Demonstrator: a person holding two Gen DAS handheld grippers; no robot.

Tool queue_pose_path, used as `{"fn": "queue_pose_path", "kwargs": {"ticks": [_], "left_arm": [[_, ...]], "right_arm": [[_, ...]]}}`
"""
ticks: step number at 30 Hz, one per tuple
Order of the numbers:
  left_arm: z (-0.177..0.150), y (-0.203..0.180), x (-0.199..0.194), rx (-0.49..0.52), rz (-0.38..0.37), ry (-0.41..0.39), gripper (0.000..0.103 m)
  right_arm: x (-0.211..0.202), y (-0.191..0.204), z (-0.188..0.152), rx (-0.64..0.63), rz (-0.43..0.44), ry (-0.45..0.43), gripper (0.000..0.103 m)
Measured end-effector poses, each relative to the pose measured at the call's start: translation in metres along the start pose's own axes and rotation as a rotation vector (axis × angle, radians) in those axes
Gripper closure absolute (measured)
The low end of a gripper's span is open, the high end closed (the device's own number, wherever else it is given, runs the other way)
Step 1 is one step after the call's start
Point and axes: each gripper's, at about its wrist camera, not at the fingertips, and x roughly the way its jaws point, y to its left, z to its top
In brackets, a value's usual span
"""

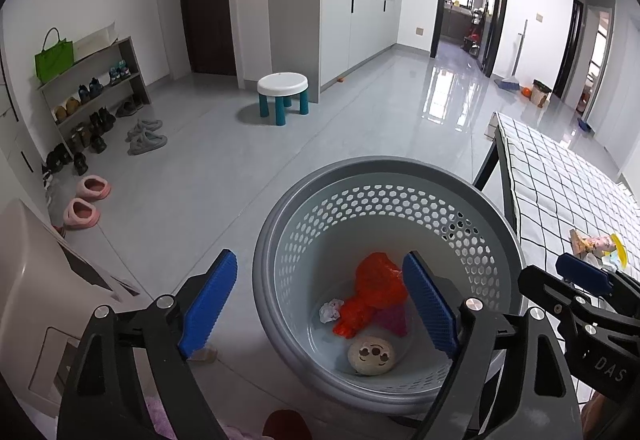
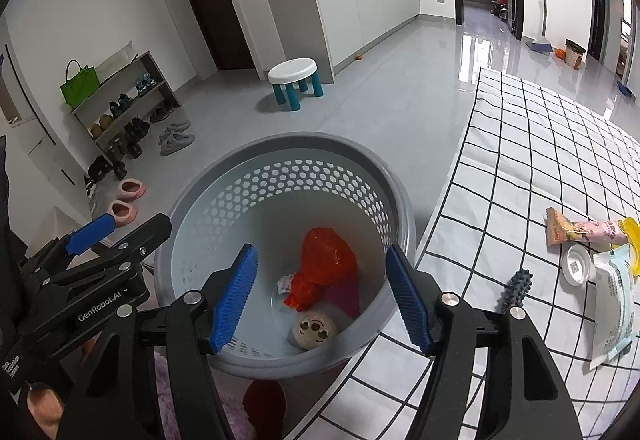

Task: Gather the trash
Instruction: 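Withdraw both open tools from above the basket toward the bed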

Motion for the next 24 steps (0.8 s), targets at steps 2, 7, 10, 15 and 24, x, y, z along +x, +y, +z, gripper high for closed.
{"fn": "queue_pose_path", "kwargs": {"ticks": [2, 7, 10, 15, 24], "left_arm": [[0.0, 0.0, 0.0, 0.002, -0.001, -0.002, 0.019], [-0.002, -0.003, -0.001, 0.011, 0.002, -0.008, 0.016], [-0.004, -0.007, -0.003, 0.018, 0.003, -0.012, 0.014], [-0.006, -0.011, -0.005, 0.029, 0.005, -0.017, 0.013], [-0.014, -0.024, -0.012, 0.042, -0.023, -0.003, 0.011]], "right_arm": [[-0.002, -0.001, -0.003, 0.002, -0.003, -0.004, 0.039], [-0.01, -0.004, -0.007, 0.016, -0.013, -0.019, 0.037], [-0.015, -0.007, -0.009, 0.026, -0.017, -0.026, 0.036], [-0.024, -0.016, -0.016, 0.048, -0.027, -0.039, 0.033], [-0.041, -0.036, -0.033, 0.081, -0.047, -0.062, 0.032]]}}
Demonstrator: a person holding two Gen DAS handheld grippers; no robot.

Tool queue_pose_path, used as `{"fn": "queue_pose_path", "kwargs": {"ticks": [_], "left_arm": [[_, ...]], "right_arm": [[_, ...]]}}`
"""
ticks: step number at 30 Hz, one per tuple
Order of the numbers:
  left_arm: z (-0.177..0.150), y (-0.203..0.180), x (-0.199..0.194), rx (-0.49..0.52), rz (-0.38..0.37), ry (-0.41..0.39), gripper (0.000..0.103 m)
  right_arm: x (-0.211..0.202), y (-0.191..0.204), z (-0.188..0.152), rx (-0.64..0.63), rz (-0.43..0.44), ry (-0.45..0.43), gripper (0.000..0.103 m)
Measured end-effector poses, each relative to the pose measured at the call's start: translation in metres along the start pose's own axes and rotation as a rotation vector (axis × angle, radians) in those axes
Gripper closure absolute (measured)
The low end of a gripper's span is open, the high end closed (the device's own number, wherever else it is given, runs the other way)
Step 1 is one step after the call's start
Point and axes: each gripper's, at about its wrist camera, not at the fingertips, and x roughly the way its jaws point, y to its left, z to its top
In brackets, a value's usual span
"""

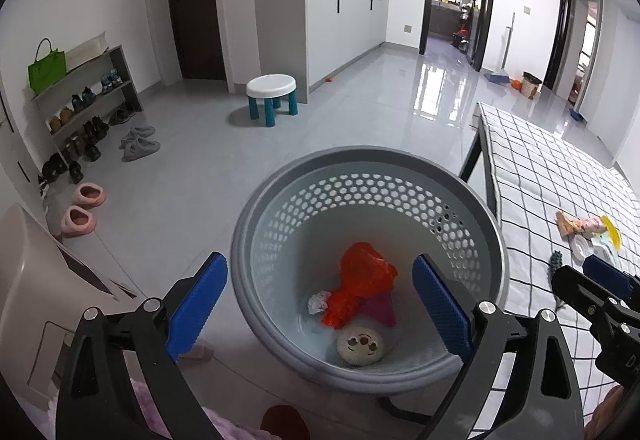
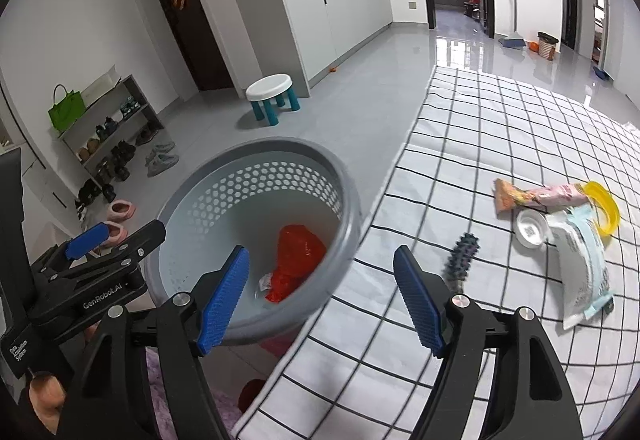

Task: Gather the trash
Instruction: 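Withdraw both open tools from above the basket toward the bed, then move both open tools over the bed toward the blue packet and spiky brush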

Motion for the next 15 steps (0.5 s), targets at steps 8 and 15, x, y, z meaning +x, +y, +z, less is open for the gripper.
{"fn": "queue_pose_path", "kwargs": {"ticks": [8, 15], "left_arm": [[-0.008, -0.02, -0.007, 0.026, -0.025, 0.01, 0.01], [-0.012, -0.038, -0.013, 0.058, -0.041, 0.013, 0.009]], "right_arm": [[-0.016, -0.021, -0.015, 0.031, -0.033, -0.014, 0.032], [-0.029, -0.038, -0.022, 0.057, -0.056, -0.023, 0.031]]}}
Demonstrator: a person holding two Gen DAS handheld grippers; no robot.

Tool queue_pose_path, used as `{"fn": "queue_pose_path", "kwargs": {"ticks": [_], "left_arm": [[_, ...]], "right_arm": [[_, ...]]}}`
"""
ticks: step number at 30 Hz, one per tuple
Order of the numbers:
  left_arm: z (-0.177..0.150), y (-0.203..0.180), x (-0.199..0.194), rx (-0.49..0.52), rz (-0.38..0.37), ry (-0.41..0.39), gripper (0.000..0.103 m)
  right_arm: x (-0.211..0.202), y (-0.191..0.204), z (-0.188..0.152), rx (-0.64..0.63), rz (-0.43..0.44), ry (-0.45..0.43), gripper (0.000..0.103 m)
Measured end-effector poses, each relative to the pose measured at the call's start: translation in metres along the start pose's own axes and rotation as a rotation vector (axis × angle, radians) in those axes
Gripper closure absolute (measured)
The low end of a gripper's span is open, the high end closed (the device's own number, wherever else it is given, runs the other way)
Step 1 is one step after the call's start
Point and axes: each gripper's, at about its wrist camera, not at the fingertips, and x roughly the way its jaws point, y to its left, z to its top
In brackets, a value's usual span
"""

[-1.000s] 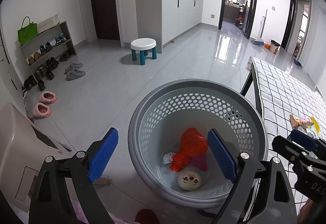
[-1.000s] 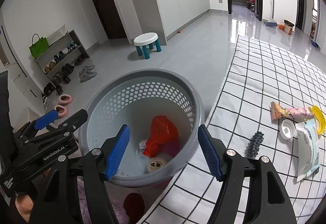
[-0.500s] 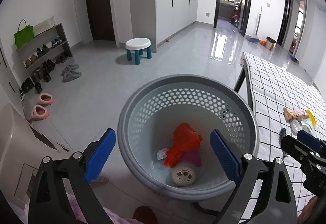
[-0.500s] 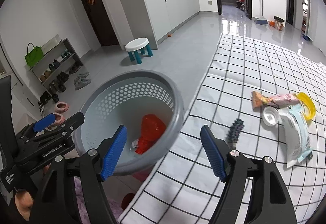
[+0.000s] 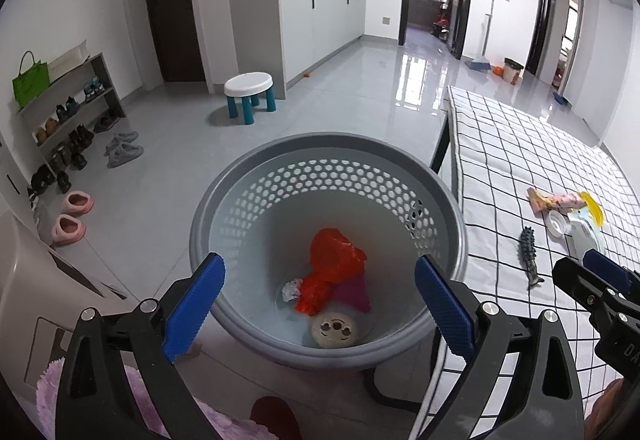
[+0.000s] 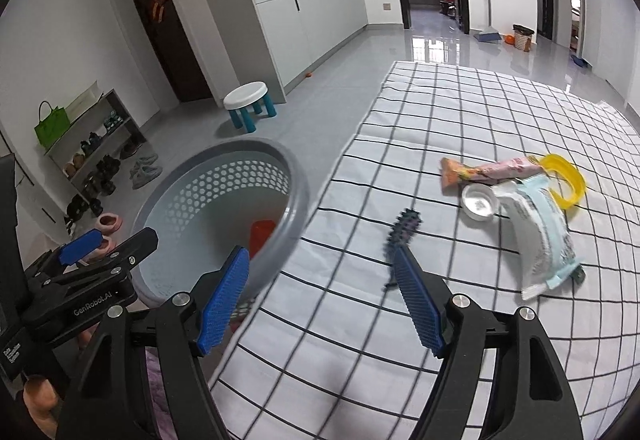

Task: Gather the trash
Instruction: 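Move both open tools over the bed toward the blue packet and spiky brush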

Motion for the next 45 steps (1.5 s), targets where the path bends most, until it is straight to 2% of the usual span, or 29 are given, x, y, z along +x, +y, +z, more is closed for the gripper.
{"fn": "queue_pose_path", "kwargs": {"ticks": [20, 25, 37, 45], "left_arm": [[-0.006, -0.052, -0.004, 0.055, -0.083, 0.021, 0.007], [-0.008, -0.069, -0.003, 0.092, -0.1, 0.028, 0.007], [-0.008, -0.111, 0.005, 0.154, -0.147, 0.042, 0.007], [-0.004, -0.136, 0.021, 0.185, -0.165, 0.071, 0.007]], "right_arm": [[-0.029, -0.069, -0.018, 0.094, -0.114, -0.021, 0.031], [-0.033, -0.089, -0.024, 0.121, -0.145, -0.021, 0.028], [-0.031, -0.133, -0.034, 0.175, -0.206, 0.002, 0.028], [-0.018, -0.158, -0.021, 0.193, -0.228, 0.025, 0.028]]}}
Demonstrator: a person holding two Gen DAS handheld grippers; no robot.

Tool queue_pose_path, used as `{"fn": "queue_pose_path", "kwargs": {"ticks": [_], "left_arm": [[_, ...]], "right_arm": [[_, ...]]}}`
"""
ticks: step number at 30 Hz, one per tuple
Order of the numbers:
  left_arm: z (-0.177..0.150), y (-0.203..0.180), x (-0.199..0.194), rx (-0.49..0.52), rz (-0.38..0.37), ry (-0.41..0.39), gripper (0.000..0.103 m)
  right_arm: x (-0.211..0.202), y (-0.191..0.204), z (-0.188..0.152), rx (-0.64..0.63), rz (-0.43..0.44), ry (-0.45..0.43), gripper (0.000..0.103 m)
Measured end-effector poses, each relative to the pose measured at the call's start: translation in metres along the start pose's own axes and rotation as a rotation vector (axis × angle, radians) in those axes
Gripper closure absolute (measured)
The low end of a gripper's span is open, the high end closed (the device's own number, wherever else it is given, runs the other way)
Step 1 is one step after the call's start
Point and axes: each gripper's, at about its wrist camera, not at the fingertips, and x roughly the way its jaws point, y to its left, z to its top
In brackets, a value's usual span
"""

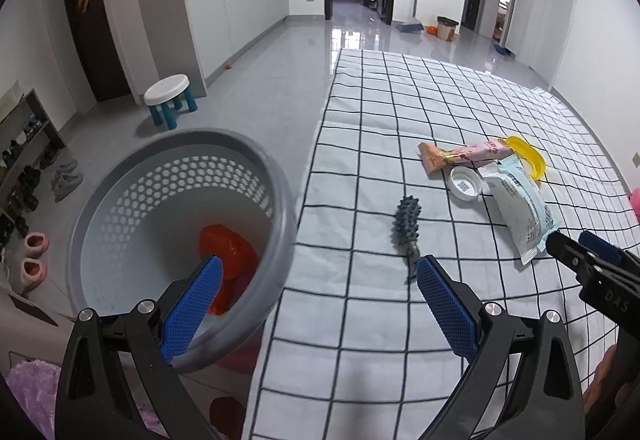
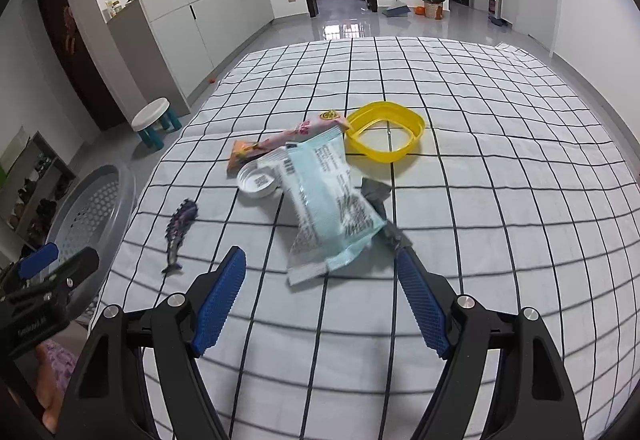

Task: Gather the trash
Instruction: 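Move both open tools over the bed toward the blue packet and spiky brush, then close the right tool on the light-blue snack packet and lift it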

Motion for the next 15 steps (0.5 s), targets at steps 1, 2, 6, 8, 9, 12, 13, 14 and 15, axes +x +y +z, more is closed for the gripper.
{"fn": "queue_pose_path", "kwargs": {"ticks": [1, 2, 6, 8, 9, 12, 13, 14, 15], "left_arm": [[0.003, -0.003, 0.002, 0.003, -0.002, -0.001, 0.007], [0.005, -0.004, 0.004, 0.004, -0.003, -0.001, 0.007], [0.011, -0.011, 0.013, 0.007, -0.015, 0.005, 0.007], [0.013, -0.013, 0.017, 0.008, -0.021, 0.011, 0.007], [0.014, -0.015, 0.019, 0.01, -0.022, 0.013, 0.007], [0.014, -0.019, 0.024, 0.024, -0.016, 0.017, 0.007], [0.013, -0.02, 0.026, 0.029, -0.014, 0.021, 0.007], [0.012, -0.021, 0.027, 0.031, -0.013, 0.025, 0.007], [0.012, -0.02, 0.028, 0.03, -0.014, 0.028, 0.007]], "right_arm": [[0.002, -0.001, 0.003, 0.0, 0.001, 0.004, 0.028], [0.006, -0.002, 0.006, -0.002, -0.001, 0.011, 0.028], [0.017, -0.003, 0.017, -0.016, -0.005, 0.023, 0.028], [0.026, -0.003, 0.023, -0.026, -0.008, 0.033, 0.028], [0.029, -0.003, 0.025, -0.03, -0.009, 0.036, 0.028], [0.039, -0.001, 0.031, -0.042, -0.014, 0.043, 0.028], [0.042, 0.0, 0.032, -0.046, -0.017, 0.043, 0.028], [0.045, 0.0, 0.033, -0.05, -0.021, 0.044, 0.028], [0.048, 0.001, 0.035, -0.053, -0.023, 0.047, 0.028]]}}
